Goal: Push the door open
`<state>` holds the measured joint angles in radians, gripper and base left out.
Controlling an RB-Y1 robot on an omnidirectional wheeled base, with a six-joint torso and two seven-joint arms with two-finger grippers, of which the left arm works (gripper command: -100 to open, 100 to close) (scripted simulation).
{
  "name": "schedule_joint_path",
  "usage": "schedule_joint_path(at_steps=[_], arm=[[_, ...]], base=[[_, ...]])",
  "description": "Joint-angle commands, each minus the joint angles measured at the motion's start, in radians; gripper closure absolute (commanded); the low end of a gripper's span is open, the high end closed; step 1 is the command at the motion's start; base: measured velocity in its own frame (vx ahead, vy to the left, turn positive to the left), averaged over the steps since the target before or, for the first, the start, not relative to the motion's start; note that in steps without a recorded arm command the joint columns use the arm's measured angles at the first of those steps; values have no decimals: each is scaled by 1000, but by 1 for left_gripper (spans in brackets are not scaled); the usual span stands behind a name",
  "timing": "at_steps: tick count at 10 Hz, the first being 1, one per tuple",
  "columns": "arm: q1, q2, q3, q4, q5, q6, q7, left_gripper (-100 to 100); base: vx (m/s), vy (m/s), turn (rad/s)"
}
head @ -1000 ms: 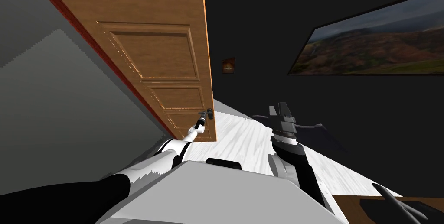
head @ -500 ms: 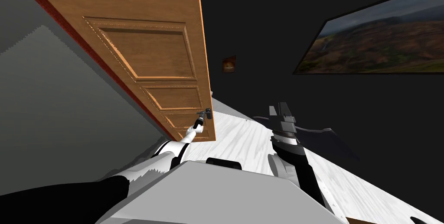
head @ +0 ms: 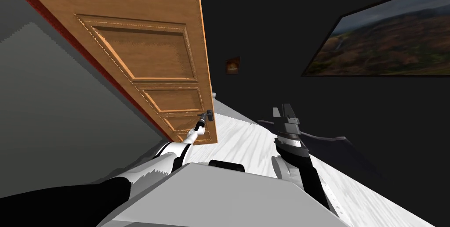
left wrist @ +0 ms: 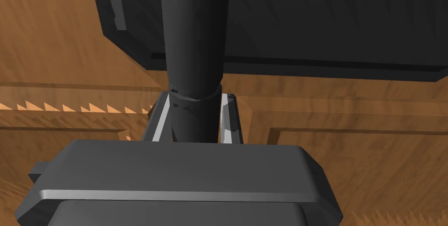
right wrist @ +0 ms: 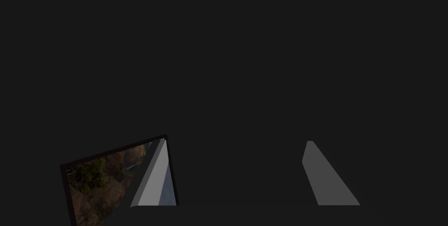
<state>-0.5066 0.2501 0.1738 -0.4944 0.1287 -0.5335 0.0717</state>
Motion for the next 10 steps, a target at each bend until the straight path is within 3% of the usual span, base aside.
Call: schedule_joint_path(at_steps=[1,7,8,10], arm=[[9,17,19,-20,7,12,-6,100],[18,40,64,-14,25,11,-24,100],[27,34,60,-30,24,22,-24,100],[30,45,82,-26,33,19,-32,100]], base=[[162,-88,52],[167,-99,64],[76,-34,36],[154,-56,50]])
